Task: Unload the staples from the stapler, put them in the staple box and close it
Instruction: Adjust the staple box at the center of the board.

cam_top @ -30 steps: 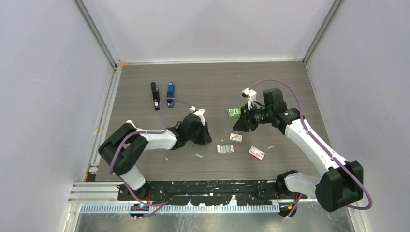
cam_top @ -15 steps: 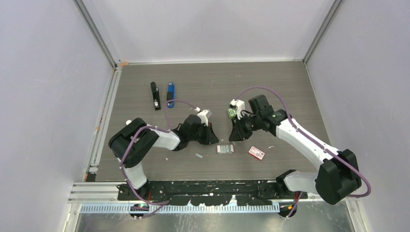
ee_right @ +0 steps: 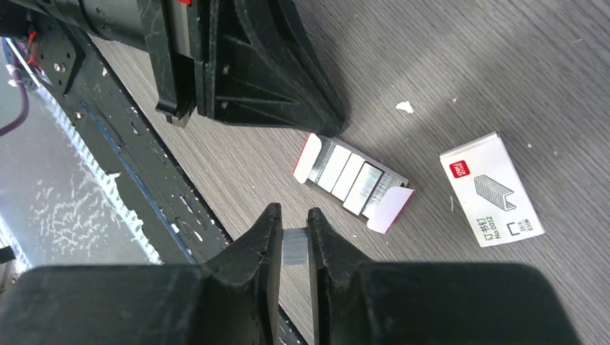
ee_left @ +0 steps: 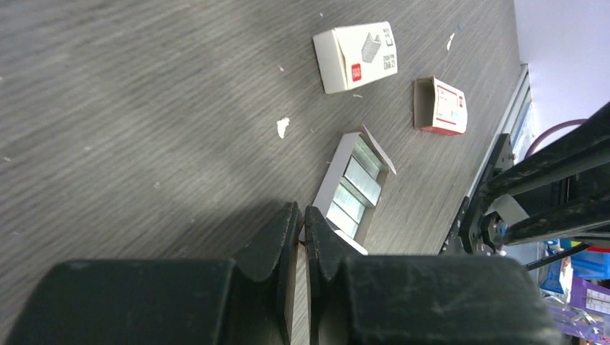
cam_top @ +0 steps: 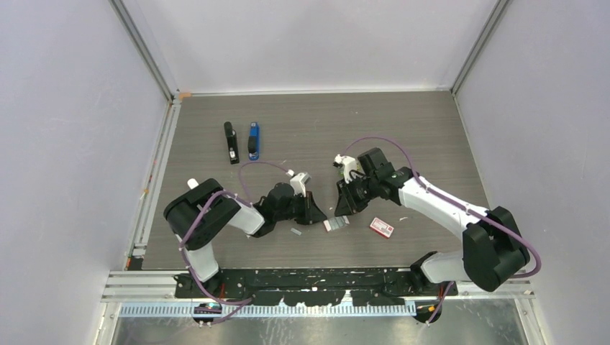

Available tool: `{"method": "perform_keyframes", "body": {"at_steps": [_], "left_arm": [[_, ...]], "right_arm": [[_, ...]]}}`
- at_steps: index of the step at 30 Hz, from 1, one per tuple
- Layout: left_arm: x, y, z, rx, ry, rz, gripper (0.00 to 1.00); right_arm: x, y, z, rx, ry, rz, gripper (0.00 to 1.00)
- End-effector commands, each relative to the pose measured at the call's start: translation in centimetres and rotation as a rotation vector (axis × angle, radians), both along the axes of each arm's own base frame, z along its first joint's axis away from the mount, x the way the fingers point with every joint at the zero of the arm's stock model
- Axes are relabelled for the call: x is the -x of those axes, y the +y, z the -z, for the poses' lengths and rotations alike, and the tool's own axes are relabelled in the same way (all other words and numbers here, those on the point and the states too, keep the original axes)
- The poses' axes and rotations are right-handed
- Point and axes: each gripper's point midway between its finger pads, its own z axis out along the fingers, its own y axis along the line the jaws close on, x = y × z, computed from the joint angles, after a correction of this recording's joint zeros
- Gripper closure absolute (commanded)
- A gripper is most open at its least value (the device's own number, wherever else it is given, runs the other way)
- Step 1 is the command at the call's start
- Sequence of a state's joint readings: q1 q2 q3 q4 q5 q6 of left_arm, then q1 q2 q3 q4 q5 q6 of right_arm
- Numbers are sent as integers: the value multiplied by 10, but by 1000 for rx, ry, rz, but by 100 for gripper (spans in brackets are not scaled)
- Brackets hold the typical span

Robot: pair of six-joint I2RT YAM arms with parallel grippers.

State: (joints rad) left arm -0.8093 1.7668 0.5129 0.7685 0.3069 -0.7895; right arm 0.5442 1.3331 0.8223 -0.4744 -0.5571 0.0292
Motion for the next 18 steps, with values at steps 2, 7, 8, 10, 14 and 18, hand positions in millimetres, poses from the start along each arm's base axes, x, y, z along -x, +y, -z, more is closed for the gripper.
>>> {"method": "perform_keyframes", "body": {"at_steps": [2,7,8,10,14,18], "left_arm": [[20,11,28,-69,64,-10,90],[20,15,23,-43,60,-53,89],[18,17,19,-35,52,-71,89],[16,23,12,-24,38,-108,88],[13,38,-9,-25,-13,-169,85],[12,65,-30,-55,-89,-239,83]], "right_arm": [[-6,7,5,29,-50,-9,82],[-6,7,8,56,-57,-3,82],[-6,8,9,63,-61,-3,82],[-4,11,9,67,-63,-14,82],[-7,16,5,90,-121,-33,82],[-8,17,7,117,-140,-12,81]]}}
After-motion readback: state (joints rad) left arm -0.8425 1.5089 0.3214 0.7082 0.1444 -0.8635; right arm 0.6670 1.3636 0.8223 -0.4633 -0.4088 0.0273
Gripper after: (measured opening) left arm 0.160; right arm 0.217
